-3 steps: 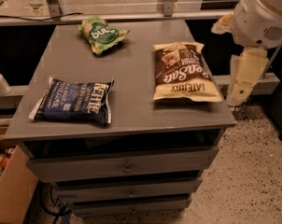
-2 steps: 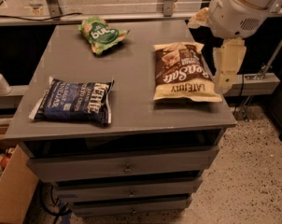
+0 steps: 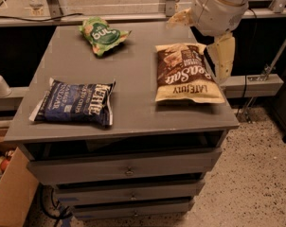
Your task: Pick brown chip bag
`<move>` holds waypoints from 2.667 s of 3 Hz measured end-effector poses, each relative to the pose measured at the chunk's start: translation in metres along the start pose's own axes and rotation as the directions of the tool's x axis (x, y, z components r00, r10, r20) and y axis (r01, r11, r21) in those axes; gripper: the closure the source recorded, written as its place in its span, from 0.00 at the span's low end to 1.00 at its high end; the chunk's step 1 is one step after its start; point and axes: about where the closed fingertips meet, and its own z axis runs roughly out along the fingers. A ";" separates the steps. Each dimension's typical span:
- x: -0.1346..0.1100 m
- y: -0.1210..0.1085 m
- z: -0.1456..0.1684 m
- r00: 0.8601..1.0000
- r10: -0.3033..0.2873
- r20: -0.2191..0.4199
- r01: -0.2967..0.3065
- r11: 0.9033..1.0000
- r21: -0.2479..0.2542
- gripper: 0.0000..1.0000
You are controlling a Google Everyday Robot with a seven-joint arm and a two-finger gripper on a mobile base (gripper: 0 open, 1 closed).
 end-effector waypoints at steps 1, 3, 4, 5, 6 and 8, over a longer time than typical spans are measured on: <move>0.000 -0.004 0.001 0.997 -0.079 -0.003 0.079 0.997 0.017 0.00; 0.008 -0.005 0.007 0.917 -0.385 -0.108 0.378 0.922 -0.083 0.00; 0.038 -0.019 0.007 0.839 -0.526 -0.140 0.506 0.848 -0.156 0.00; 0.072 -0.031 0.010 0.793 -0.594 -0.136 0.571 0.802 -0.176 0.00; 0.100 -0.033 0.024 0.782 -0.611 -0.123 0.595 0.791 -0.146 0.00; 0.113 -0.008 0.071 0.800 -0.595 -0.072 0.583 0.801 -0.138 0.00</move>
Offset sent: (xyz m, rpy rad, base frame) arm -0.0123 0.0095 -0.0113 -0.2426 -0.0784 0.4504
